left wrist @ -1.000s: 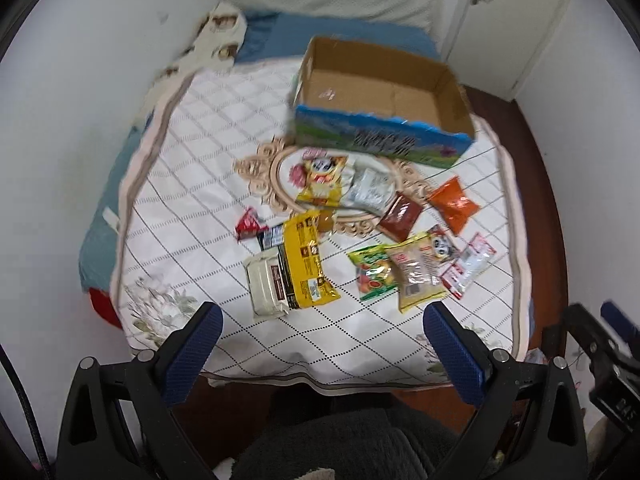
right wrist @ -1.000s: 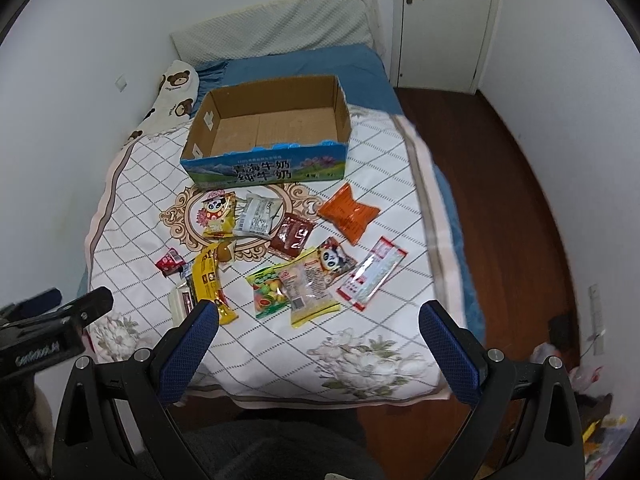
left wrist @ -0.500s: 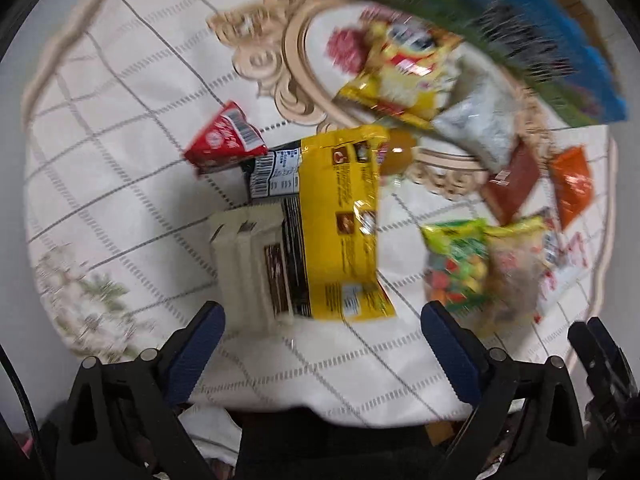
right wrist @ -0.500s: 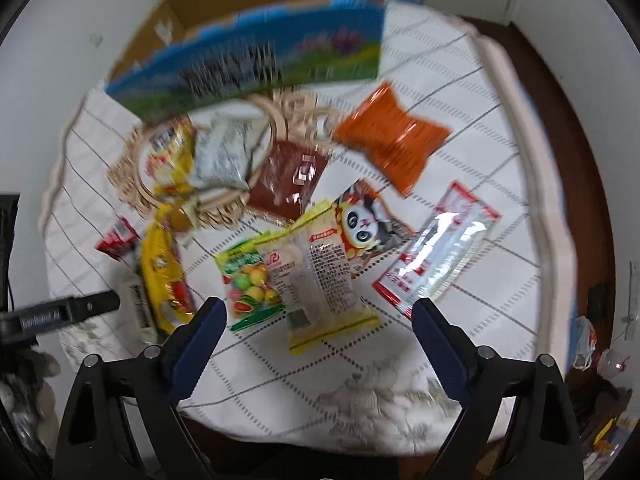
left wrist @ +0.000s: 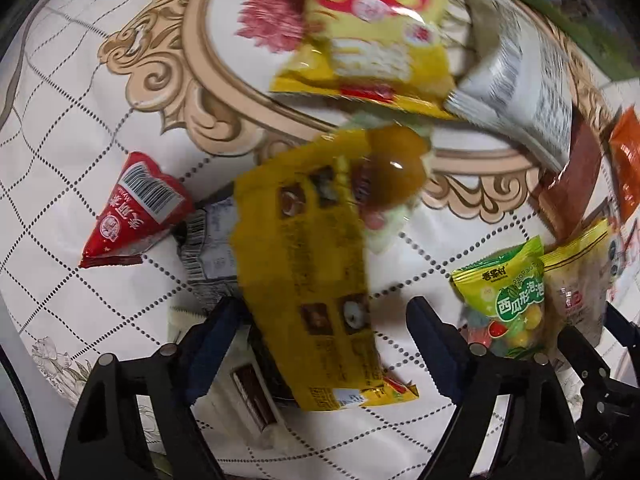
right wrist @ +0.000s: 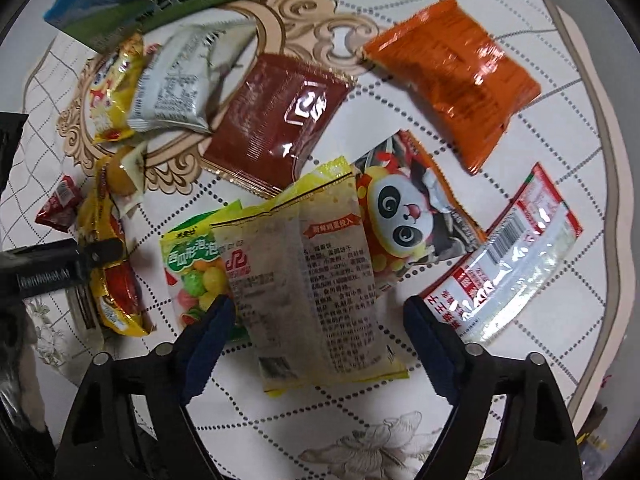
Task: Organize snacks
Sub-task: 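Grasp the yellow-black biscuit bag with left tool while right tool grasps clear bread bag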
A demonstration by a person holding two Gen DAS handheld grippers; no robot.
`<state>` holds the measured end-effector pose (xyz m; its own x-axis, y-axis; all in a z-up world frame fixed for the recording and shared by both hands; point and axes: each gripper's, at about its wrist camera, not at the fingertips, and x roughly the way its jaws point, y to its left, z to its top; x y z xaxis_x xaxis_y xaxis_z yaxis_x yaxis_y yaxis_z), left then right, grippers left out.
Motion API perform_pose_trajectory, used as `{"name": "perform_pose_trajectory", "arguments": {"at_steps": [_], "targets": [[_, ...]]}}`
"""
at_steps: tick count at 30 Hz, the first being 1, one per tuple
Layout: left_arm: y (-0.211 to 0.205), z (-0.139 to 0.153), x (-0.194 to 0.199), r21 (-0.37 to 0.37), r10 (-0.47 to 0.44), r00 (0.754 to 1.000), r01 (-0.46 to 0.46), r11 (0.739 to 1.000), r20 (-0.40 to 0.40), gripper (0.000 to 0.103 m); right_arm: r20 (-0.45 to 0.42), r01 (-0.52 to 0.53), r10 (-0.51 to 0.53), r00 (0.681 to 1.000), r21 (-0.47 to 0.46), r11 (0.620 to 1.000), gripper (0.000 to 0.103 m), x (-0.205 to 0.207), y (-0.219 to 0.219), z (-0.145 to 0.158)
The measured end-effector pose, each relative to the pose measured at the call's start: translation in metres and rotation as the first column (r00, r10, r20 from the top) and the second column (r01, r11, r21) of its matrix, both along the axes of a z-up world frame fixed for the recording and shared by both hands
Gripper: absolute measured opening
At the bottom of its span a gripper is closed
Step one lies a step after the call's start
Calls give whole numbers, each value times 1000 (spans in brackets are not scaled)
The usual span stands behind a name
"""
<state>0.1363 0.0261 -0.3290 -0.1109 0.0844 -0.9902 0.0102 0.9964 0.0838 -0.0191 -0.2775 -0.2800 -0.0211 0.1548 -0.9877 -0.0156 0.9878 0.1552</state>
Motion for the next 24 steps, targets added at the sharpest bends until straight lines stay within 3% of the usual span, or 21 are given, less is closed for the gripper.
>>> {"name": "perform_pose_trajectory", "arguments": {"at_steps": [5,10,14,17,20,24], "targets": [[-29,-2,-14,68,-68,997,65,996,40,85,-22,-2,2,1000,3,1000,76,8,10,-22],[-36,-3,-25,56,-93,994,90,994,51,85,-29,-13,13,999,0,1000,75,9,19,-34],[0,1,-30,41,28,999,-29,999,16,86,-41,-6,6,999,8,1000,76,8,16,-37],[21,-12,-38,-42,120,992,-122,992,-49,88,-50,-8,7,999,-5,1000,75,10,18,-41],[19,-23,-46,-57,131,988,-136,989,-87,87,-51,-4,3,999,-14,1000,75,12,18,-48],[-6,-10,-56,-35,104,994,-105,994,-37,84,-35,45,-46,998,-12,999,63,6,5,-49]]}}
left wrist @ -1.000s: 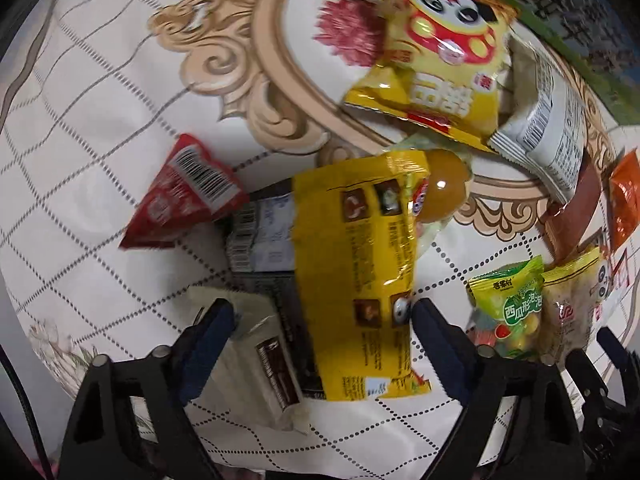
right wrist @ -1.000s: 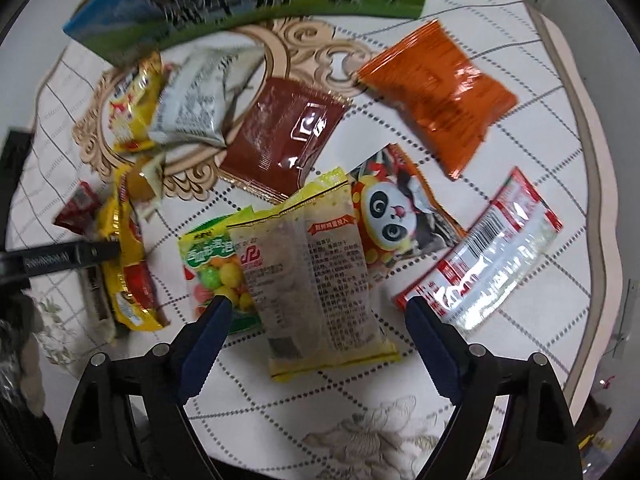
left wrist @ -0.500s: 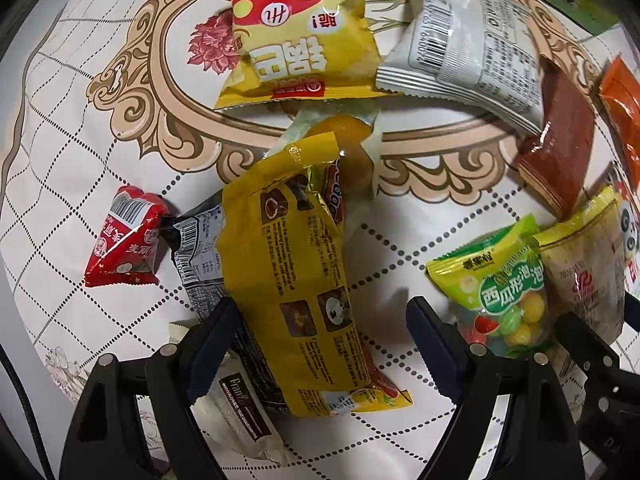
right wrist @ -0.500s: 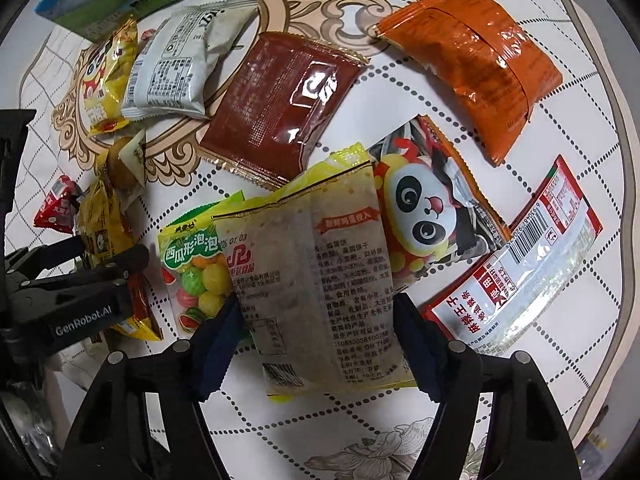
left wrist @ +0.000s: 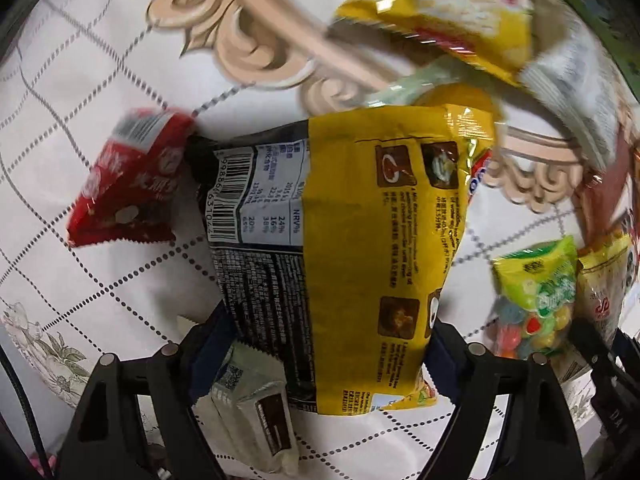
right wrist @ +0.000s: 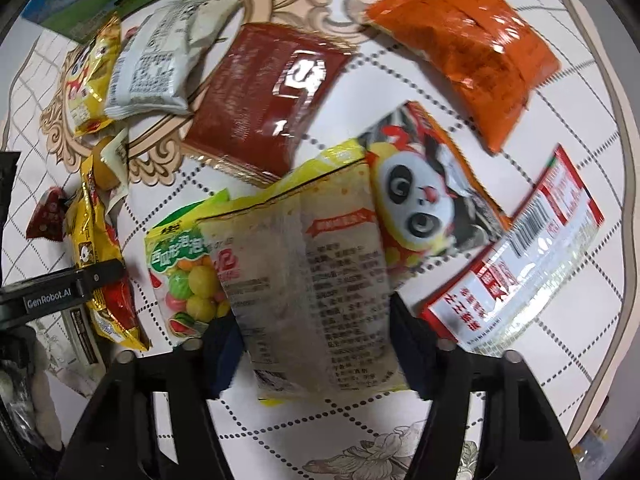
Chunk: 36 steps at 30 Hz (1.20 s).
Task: Organize snacks
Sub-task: 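Grasp the yellow-black biscuit bag with left tool while right tool grasps clear bread bag, then carry both bags into the cardboard box and open both tools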
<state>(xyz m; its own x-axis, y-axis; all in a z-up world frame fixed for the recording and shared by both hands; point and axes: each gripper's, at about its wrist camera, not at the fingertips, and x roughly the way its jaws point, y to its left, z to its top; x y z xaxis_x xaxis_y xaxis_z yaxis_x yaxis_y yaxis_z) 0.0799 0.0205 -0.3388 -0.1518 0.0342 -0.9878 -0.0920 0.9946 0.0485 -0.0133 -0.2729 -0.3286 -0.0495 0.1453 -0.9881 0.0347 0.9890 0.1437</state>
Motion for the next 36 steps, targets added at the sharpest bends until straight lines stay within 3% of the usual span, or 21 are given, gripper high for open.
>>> {"name": "perform_pose_trajectory", "arguments": {"at_steps": [3,7,11,14,15,20,30,36], "targets": [[-25,19,-13,28,-75,996,74,997,47,84,-8,62,-62,998,-13,998,59,-6,-11,4],[-59,10,-26,37,-176,984,175,984,28,85,-75,85,-82,994,41,996,59,-10,-12,-4],[-60,-3,-36,18,-154,988,154,988,3,84,-55,56,-55,997,6,998,70,-4,-11,-14],[-54,2,-52,18,-143,989,143,990,21,82,-45,34,-35,998,-14,999,70,0,-10,-18],[-46,3,-48,23,-142,989,141,990,28,82,-39,31,-32,999,-20,999,65,0,-7,-16],[-52,39,-57,6,-137,988,137,991,69,82,7,46,-46,999,-50,998,53,0,13,1],[-61,112,-92,-33,-195,961,206,978,197,82,108,184,-190,976,61,981,46,-14,-5,61],[-63,188,-89,-105,-188,937,226,968,293,82,216,216,-245,945,152,965,46,-8,-3,138]]}}
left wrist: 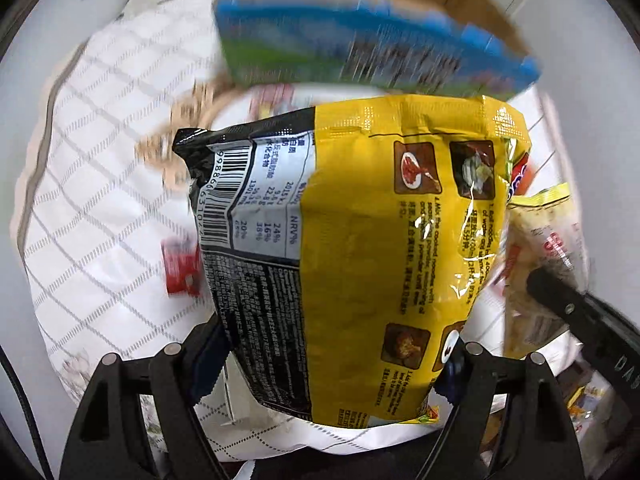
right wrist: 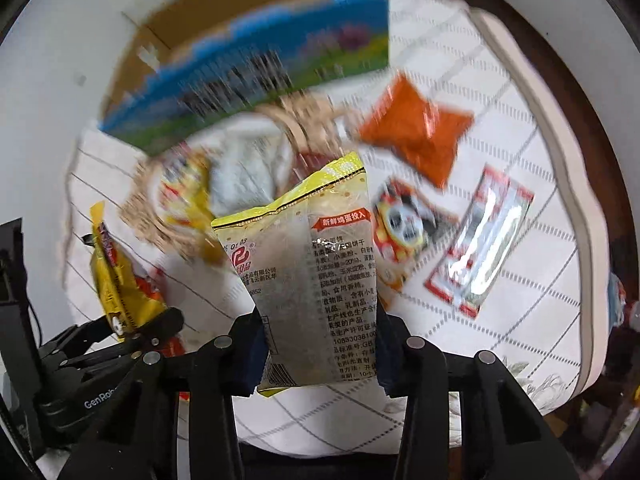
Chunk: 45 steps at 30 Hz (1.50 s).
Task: Organize snacks
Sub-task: 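Carry both bags into the cardboard box and open both tools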
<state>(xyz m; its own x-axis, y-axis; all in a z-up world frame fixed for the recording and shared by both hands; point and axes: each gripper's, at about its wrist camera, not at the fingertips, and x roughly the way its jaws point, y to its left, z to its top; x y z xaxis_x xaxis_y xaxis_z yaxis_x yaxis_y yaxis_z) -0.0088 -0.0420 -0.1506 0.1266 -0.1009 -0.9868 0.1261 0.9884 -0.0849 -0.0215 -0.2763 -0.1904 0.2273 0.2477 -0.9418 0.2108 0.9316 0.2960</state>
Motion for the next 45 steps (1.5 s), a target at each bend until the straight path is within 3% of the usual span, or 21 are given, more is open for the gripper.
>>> {"name": "perform_pose_trajectory", "arguments": {"at_steps": [6,10,16,21,25,29,31,33,35,38,45], "targets": [[-25,76,63,-63,-8,995,14,998,97,82,128,-7,0,992,51,999,46,55,3,67],[-42,98,150,-34,9,992,-5,999,127,82,176,-25,15,984,52,998,46,123,-5,84],[-69,70,271,-19,66,996,-65,998,56,82,145,-44,39,989,35,998,46,238,-16,47],[-71,14,351,4,77,996,-77,997,-35,82,95,-51,47,994,45,998,46,314,-21,3],[-79,-15,381,23,85,994,-83,996,-76,82,74,-64,61,995,44,997,46,350,-21,-23],[-97,-23,389,23,80,990,-78,997,-119,82,35,-91,89,995,57,994,47,379,-18,-49],[-95,-33,395,37,80,989,-76,996,-126,83,13,-102,101,995,44,994,57,390,-20,-64],[-92,-36,398,28,87,987,-84,996,-136,88,-9,-101,101,995,50,994,79,399,-26,-76],[-92,-38,399,21,83,986,-81,996,-143,93,-17,-103,104,994,74,992,90,402,-30,-83],[-93,-36,395,35,75,987,-70,997,-144,93,-4,-124,124,992,50,991,90,403,-30,-87],[-80,-22,391,12,59,990,-58,998,-131,93,20,-172,173,985,-40,984,90,378,-10,-63]]}}
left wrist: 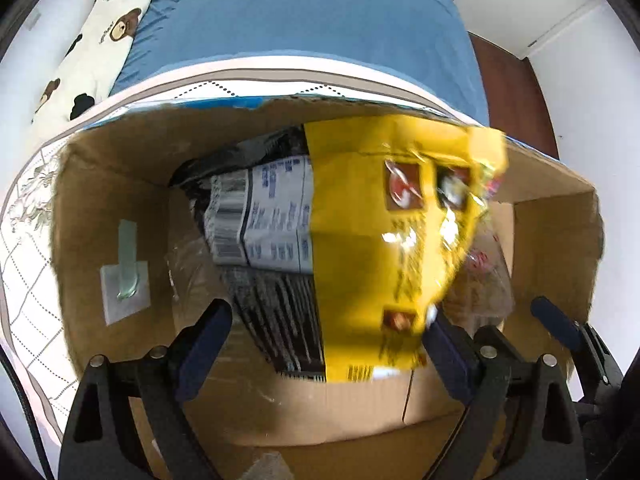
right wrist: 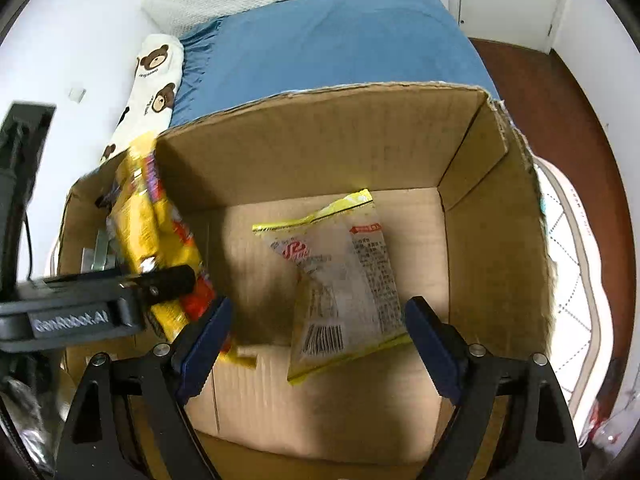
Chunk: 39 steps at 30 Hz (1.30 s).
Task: Organize snacks
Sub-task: 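Carry both bags into the cardboard box and open both tools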
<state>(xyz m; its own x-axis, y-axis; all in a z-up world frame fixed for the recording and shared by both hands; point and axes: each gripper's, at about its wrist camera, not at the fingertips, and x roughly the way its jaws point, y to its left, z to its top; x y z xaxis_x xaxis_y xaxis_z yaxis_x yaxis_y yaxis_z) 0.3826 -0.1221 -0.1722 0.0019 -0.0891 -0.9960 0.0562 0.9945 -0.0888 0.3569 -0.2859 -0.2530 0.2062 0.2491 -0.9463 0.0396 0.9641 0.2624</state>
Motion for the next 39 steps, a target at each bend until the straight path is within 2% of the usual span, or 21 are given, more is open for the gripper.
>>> {"name": "perform_pose_trajectory", "arguments": {"at_steps": [4,6,10,12,14,19,27,33,36,39], "targets": [[1,13,-15,-8,7,1000,-7,1000,23,93,11,6,-6,1000,-3,1000,90,-9,3,14],[4,16,-17,17,14,999,-15,1000,40,93,23,5,-5,1000,-14,1000,90,-15,3,22],[1,6,-15,34,56,998,-57,998,37,93,28,22,-20,999,-39,999,89,-21,3,26],[-5,-9,-4,51,39,999,-40,998,20,93,24,31,-30,999,-49,998,84,-28,3,29],[-10,-19,-1,55,17,1000,-17,998,-2,93,20,42,-41,999,-35,999,84,-31,1,29],[-8,-9,-22,68,10,999,-12,998,33,93,40,35,-33,999,-41,999,84,-41,-3,39],[18,48,-89,94,33,977,-54,994,209,93,117,18,-10,993,-67,998,84,-77,-4,80],[28,92,-148,69,29,951,-52,996,309,93,170,5,1,985,-35,999,84,-135,-1,118],[37,107,-182,73,19,945,-45,996,326,93,154,-4,6,988,-11,1000,84,-176,3,123],[45,98,-227,82,5,960,-29,996,279,93,101,-23,20,995,25,999,84,-215,9,113]]}}
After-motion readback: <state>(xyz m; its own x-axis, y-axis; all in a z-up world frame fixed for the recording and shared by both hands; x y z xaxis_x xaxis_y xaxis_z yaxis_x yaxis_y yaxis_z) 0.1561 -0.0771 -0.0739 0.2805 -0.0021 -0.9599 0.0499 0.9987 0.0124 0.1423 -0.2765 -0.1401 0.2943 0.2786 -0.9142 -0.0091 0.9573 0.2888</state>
